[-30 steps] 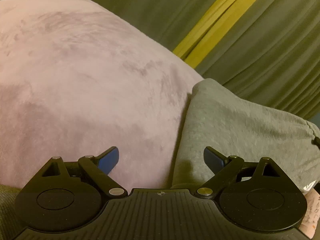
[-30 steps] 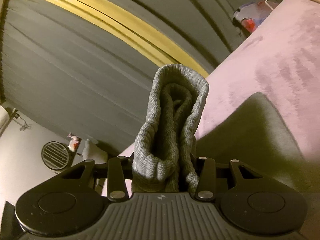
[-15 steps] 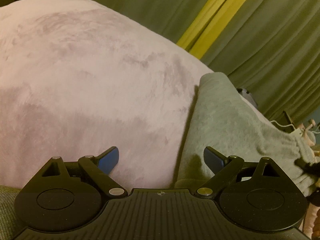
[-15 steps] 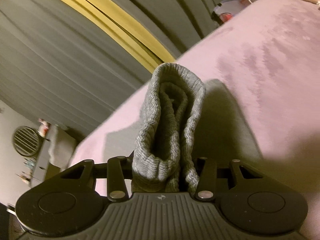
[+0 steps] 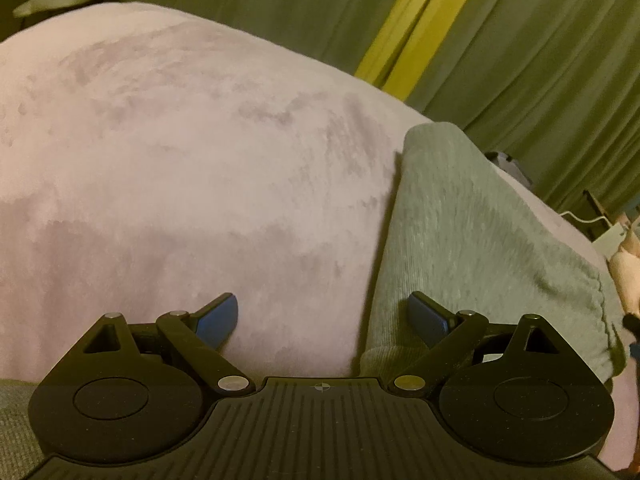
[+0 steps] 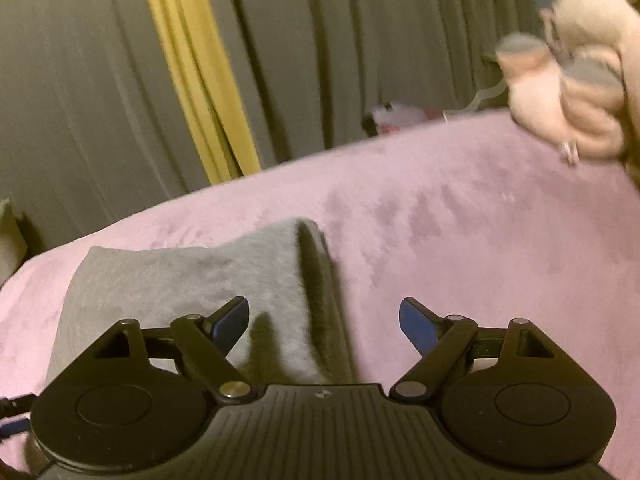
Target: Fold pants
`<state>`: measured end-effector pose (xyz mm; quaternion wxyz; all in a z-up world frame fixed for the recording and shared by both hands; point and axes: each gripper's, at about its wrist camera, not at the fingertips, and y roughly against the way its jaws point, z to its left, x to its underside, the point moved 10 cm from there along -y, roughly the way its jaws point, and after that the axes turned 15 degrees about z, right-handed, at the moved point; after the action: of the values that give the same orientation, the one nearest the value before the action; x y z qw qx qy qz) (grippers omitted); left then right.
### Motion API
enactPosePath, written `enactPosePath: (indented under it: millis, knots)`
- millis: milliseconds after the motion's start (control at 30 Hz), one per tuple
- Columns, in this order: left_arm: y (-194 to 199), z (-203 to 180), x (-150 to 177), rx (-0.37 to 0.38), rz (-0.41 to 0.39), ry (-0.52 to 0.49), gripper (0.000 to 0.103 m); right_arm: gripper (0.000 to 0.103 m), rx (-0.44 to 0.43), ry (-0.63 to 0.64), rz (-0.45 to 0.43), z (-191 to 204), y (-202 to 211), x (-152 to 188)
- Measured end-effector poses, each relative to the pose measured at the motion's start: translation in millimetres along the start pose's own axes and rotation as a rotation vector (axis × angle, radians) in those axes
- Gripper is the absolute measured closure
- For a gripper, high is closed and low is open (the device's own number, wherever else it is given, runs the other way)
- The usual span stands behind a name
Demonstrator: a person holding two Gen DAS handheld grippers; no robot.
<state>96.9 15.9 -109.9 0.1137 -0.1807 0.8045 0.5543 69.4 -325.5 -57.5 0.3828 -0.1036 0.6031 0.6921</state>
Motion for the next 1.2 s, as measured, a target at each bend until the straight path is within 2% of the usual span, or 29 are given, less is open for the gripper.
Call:
enactPosePath:
  millis: [133,233,300,367,433,533,633,733,800,833,900,1000,1067,1133,1200]
  knots:
    - [1.2,-1.3,1.4,-0.029,-0.008,-0.005,0.008,0.020,-0.011,0.095,-0.003,24.6,-3.2,10.4]
    - [2.7,-5.4,3.5,-0.049,-0.010,-0.015,0.008,0.020,0.027,0.206,0.046,43.5,-14.1,19.6]
    - [8.0,-11.2,4.4,-0.064,-0.026,-0.032,0.008,0.019,0.068,0.235,0.071,46.3,-20.9,22.0]
    - [16.5,-21.0,4.3,-0.059,-0.060,-0.060,0.008,0.019,0.068,0.211,0.107,41.2,-28.4,23.1]
    - [24.3,-34.4,5.4,-0.042,-0.089,-0.102,0.007,0.015,0.056,0.157,0.136,33.2,-32.7,24.0]
    - [23.3,-51.6,9.5,-0.025,-0.079,-0.169,0.007,0.010,0.026,0.065,0.170,19.4,-38.0,25.9]
    - [17.1,-66.4,9.4,-0.022,-0.063,-0.212,0.007,0.007,0.008,0.036,0.184,15.3,-39.2,28.1]
    - [3.1,-76.1,11.1,-0.069,-0.023,-0.247,0.007,0.006,0.013,0.040,0.192,16.8,-41.0,30.8]
    - [-15.9,-70.2,19.9,-0.178,0.030,-0.295,0.008,0.005,0.006,0.024,0.202,14.6,-42.5,31.5]
    - [-23.6,-63.6,21.2,-0.215,0.027,-0.306,0.005,0.004,-0.004,0.011,0.210,12.7,-42.9,31.8]
    - [-23.5,-52.9,16.7,-0.182,0.019,-0.244,0.005,0.004,-0.026,-0.015,0.227,9.8,-46.3,32.9]
    - [-7.8,-24.2,8.1,-0.208,0.008,-0.088,0.006,0.004,-0.033,-0.040,0.216,6.0,-44.9,32.1]
    - [1.6,-14.1,12.2,-0.139,0.020,-0.035,0.008,0.004,-0.040,-0.063,0.207,3.2,-42.6,31.7]
    - [7.6,-14.2,19.0,-0.066,0.050,-0.041,0.008,0.004,-0.049,-0.084,0.209,0.3,-41.7,32.7]
    - [9.8,-24.0,25.6,-0.044,0.063,-0.100,0.008,0.004,-0.057,-0.099,0.213,-1.2,-42.0,33.5]
